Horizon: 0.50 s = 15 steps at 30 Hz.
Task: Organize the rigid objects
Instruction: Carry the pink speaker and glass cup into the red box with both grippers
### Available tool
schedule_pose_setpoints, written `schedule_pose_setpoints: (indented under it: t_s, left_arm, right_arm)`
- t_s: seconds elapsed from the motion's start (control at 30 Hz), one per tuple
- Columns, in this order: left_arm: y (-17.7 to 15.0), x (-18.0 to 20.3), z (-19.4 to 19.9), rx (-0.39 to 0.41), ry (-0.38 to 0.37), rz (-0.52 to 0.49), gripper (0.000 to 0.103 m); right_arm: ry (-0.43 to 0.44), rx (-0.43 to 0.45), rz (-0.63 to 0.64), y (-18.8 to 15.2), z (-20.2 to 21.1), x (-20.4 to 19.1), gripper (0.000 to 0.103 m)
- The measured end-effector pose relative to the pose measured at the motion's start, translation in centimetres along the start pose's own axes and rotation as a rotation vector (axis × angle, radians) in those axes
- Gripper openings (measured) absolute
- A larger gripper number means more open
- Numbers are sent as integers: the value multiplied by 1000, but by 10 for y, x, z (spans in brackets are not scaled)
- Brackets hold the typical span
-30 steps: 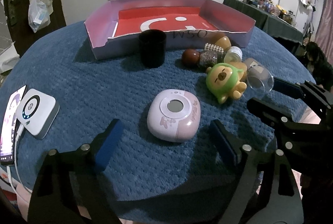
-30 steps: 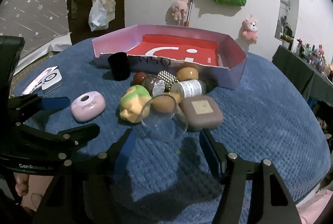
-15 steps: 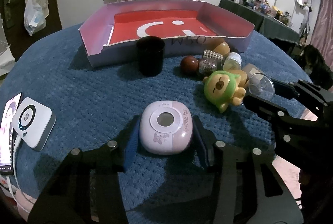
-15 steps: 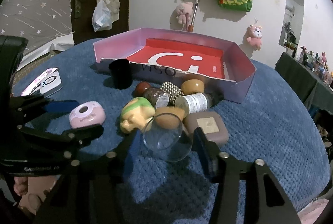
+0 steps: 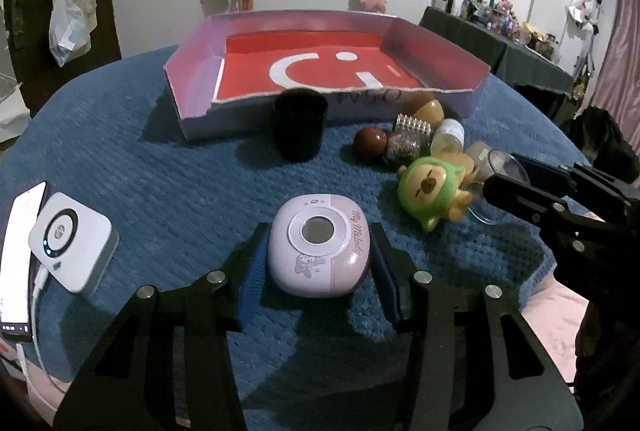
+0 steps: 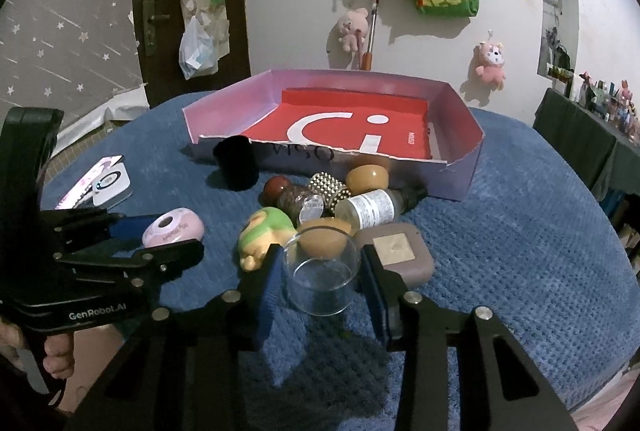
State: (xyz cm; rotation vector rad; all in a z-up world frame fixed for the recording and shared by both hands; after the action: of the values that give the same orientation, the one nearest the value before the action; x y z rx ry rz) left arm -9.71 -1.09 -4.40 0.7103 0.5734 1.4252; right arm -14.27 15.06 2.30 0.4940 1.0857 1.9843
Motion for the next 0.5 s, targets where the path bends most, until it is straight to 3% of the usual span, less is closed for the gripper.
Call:
schedule_pose_setpoints:
  t_s: [0.5]
  left_arm:
    - [46, -6, 11, 94, 6, -27, 46]
  right_arm:
    - [54, 35, -20, 27, 4, -3, 41]
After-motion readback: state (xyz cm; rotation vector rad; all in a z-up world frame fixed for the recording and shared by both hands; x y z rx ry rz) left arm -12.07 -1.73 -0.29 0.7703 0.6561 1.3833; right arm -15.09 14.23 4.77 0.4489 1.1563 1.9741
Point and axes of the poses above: each gripper's, at about its wrist camera, not at the fingertips, and z roughly against the way its jaws point, x to its right, y to its top, the point moved 9 cm from there along -z, roughly the way its jaws point, and after that the axes turned 3 degrees about x, right-handed, at the moved point
